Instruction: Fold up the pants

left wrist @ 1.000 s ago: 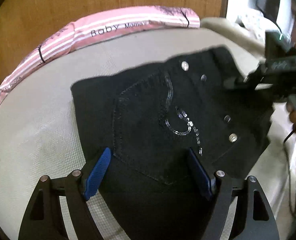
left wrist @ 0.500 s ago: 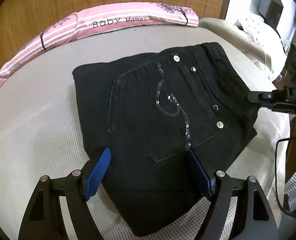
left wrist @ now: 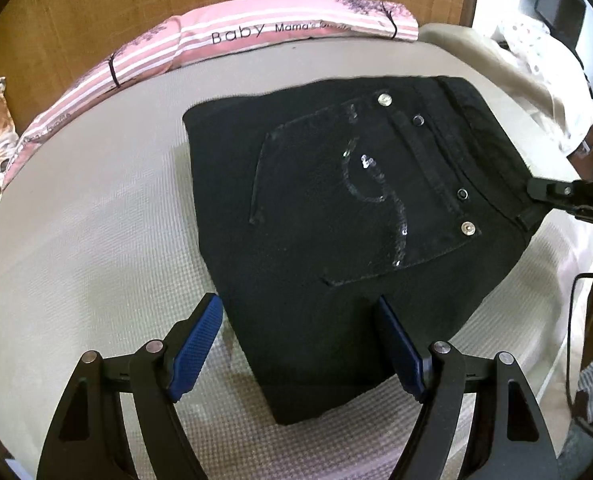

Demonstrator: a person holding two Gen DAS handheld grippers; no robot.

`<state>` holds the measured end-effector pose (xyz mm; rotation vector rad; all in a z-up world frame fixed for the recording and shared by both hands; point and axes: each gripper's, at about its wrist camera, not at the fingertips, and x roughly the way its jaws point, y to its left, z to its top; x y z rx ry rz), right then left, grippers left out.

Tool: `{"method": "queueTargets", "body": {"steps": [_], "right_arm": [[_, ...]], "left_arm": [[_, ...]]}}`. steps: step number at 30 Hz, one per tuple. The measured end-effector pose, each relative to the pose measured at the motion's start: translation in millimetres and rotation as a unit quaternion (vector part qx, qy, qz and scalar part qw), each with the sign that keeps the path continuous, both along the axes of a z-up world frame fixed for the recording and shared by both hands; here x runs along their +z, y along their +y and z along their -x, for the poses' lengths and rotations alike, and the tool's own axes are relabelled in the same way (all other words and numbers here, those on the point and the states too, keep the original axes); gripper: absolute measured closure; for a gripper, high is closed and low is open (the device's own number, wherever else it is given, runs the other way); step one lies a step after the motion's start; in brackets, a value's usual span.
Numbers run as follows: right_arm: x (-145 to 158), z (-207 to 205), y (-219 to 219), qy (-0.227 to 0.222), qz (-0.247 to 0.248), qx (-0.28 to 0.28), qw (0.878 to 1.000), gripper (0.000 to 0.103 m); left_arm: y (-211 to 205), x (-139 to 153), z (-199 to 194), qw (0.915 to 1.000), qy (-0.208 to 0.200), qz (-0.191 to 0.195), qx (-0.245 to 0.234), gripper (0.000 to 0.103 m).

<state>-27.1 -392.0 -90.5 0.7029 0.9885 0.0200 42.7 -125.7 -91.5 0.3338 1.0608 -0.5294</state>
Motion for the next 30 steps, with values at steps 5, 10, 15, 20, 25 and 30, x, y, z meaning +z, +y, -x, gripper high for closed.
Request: {"method": "queueTargets", "body": {"steps": [5, 10, 15, 20, 25, 30], "right_arm": [[-10.1, -4.1, 1.3, 0.013, 0.012, 0.005, 1.000, 0.093], [-10.5, -1.9, 0.3, 0.013, 0.005, 0.001, 1.000, 0.093], [-10.6, -0.7, 0.6, 0.015, 0.005, -0.003, 1.000, 0.085], [-7.7, -0.8, -1.2, 0.023, 0.009, -0.009, 1.000, 0.078], [17.1, -2.4, -4.8, 0.010, 0.048, -0.012, 0.999, 0.077], [48.5, -23.4, -1.6, -0.027, 0.101, 0.009, 0.994, 0.077]], "left_arm": [[2.4, -8.0, -3.9, 0.9998, 0.017, 0.002, 0.008, 0.025], [0.4, -7.7, -1.2, 0.9999, 0.010, -0.004, 0.006, 0.025], [1.0, -6.9, -0.3, 0.9999, 0.010, 0.000, 0.008, 0.025], [6.2, 0.1, -2.8, 0.9997, 0.008, 0.017, 0.012, 0.025], [16.6, 30.0, -14.8, 0.9974, -0.027, 0.062, 0.026, 0.025], [20.1, 48.3, -48.2, 0.9931, -0.045, 0.094, 0.053, 0.025]]}}
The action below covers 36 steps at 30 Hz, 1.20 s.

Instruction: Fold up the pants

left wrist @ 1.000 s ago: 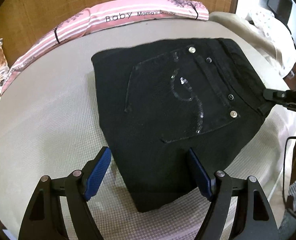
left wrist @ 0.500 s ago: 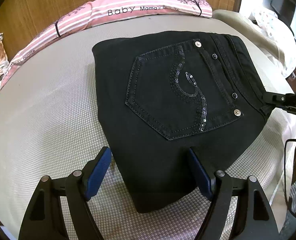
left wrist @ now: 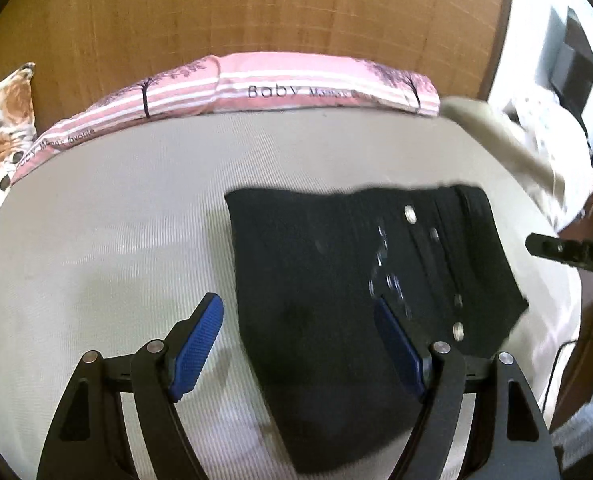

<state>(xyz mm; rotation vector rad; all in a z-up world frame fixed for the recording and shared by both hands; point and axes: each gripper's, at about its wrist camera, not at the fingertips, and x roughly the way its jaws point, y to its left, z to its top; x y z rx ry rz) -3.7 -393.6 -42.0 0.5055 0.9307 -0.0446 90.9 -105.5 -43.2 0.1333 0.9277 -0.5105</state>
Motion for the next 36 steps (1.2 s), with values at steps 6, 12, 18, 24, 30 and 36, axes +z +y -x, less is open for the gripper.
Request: {"method": "queueTargets", "body": {"steps": [6, 12, 18, 24, 30, 36], "right_arm": [[14.0, -51.7, 14.9, -0.023, 0.024, 0.033, 0.999, 0.081], [1.8, -90.2, 24.1, -0.009, 0.046, 0.052, 0.998, 0.086], [-35.2, -103.1, 20.9, 0.029, 0.067, 0.056, 0.996, 0.093], [-45.7, -98.2, 18.7, 0.035, 0.048, 0.055, 0.997, 0.094], [-46.8, -96.3, 19.9, 0.036, 0.044, 0.050, 0.997, 0.094], [-49.2, -88.7, 18.2, 0.042, 0.031, 0.048, 0.997, 0.094]], "left_arm": [[-15.2, 0.6, -39.4, 0.9997, -0.009, -0.009, 0.021, 0.025], [-26.9, -15.0, -72.0, 0.9993, 0.009, -0.019, 0.029, 0.025], [-25.7, -49.4, -87.9, 0.9982, 0.050, -0.019, 0.029, 0.024], [-25.6, -61.4, -92.0, 0.9977, 0.059, -0.012, 0.030, 0.023], [-27.0, -54.2, -85.2, 0.9982, 0.045, -0.023, 0.033, 0.023], [-21.5, -48.0, -69.8, 0.9984, 0.037, -0.027, 0.033, 0.023]]}}
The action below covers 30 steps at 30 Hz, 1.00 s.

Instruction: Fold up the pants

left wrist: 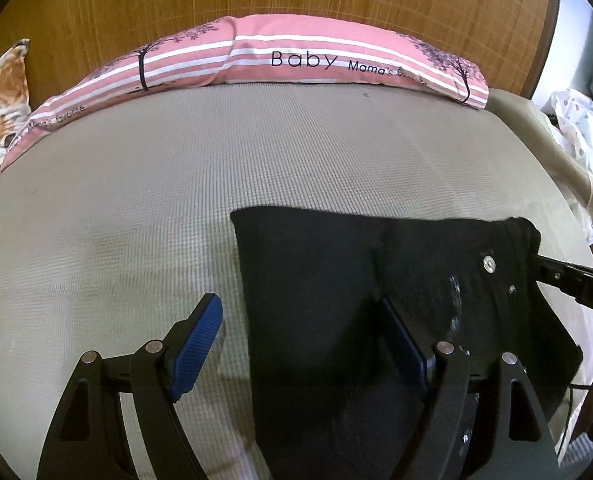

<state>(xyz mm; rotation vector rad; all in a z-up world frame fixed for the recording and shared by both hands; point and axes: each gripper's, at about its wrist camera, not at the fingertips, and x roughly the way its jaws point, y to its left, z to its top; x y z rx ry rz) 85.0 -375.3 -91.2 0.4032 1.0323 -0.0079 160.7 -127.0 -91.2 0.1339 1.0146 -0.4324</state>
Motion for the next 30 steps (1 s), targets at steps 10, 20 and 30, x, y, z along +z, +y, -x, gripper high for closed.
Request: {"method": "queueTargets", "body": {"steps": [10, 20, 30], "right_arm": [[-4.5, 20.8, 2.1, -0.002, -0.014, -0.004, 1.000, 0.092], [-4.9, 44.0, 3.6, -0.001, -0.029, 0.000, 1.000, 0.087], [4.5, 59.1, -4.9, -0.013, -0.063, 0.014, 0.998, 0.067]], "left_arm": [[8.7, -7.0, 27.8, 0.9999, 0.006, -0.010, 0.000, 0.023], [18.1, -11.5, 46.9, 0.9996, 0.027, -0.004, -0.004, 0.023], [57.3, -10.9, 44.2, 0.9935, 0.094, 0.061, 0.016, 0.023]]}}
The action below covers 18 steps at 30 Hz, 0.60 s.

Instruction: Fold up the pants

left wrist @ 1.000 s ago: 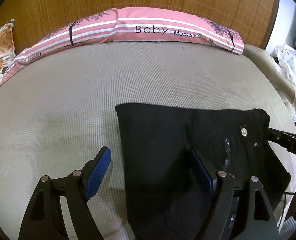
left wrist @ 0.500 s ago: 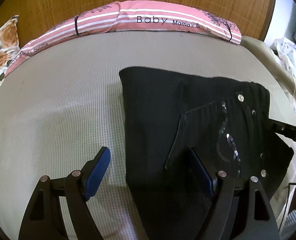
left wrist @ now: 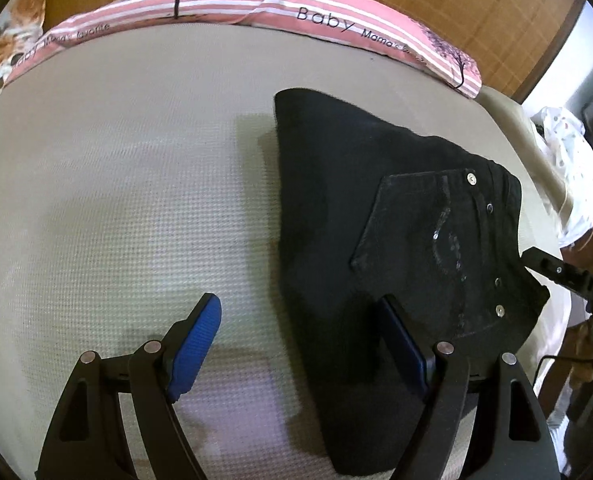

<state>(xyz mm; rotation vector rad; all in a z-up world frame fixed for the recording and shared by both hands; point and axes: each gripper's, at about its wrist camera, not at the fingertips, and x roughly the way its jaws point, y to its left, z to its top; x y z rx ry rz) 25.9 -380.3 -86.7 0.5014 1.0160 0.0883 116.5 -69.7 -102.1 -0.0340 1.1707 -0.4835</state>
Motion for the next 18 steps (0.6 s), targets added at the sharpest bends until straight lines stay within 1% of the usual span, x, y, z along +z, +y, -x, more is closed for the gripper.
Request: {"method": "queueTargets", "body": {"steps": [1, 2, 3, 5, 8, 10, 13, 15, 18], "right_arm": [[-0.5, 1.5, -2.9, 0.001, -0.006, 0.000, 1.000, 0.065], [-1.5, 2.5, -6.8, 0.004, -0.008, -0.004, 1.000, 0.059], [-3.7, 3.2, -11.5, 0.010, -0.010, -0.008, 1.000, 0.057], [-9.2, 4.7, -20.3, 0.018, -0.027, -0.012, 0.999, 0.057], [-21.1, 4.0, -30.0, 0.034, -0.079, 0.002, 0.996, 0.056], [-28.6, 2.9, -35.2, 0.040, -0.104, 0.005, 0.994, 0.054], [-41.1, 0.1, -43.5, 0.048, -0.156, 0.014, 0.987, 0.053], [-48.6, -1.0, -47.6, 0.051, -0.183, 0.021, 0.982, 0.053], [-56.2, -3.1, -51.2, 0.049, -0.217, 0.037, 0.974, 0.053]], "left_arm": [[2.7, -1.2, -0.3, 0.9999, 0.008, 0.008, 0.002, 0.023], [5.4, -2.7, -1.3, 0.9997, 0.018, 0.018, 0.005, 0.023], [6.4, -3.7, -2.8, 0.9994, 0.024, 0.024, 0.007, 0.023], [7.0, -5.1, -5.2, 0.9986, 0.036, 0.039, 0.006, 0.023], [4.5, -6.5, -10.0, 0.9966, 0.053, 0.063, -0.005, 0.023], [1.6, -7.1, -13.9, 0.9955, 0.060, 0.073, -0.008, 0.023], [0.9, -7.9, -17.0, 0.9934, 0.074, 0.086, -0.013, 0.023], [-0.2, -9.2, -18.6, 0.9907, 0.088, 0.101, -0.023, 0.023], [-3.5, -9.7, -17.9, 0.9884, 0.096, 0.112, -0.037, 0.023]]}}
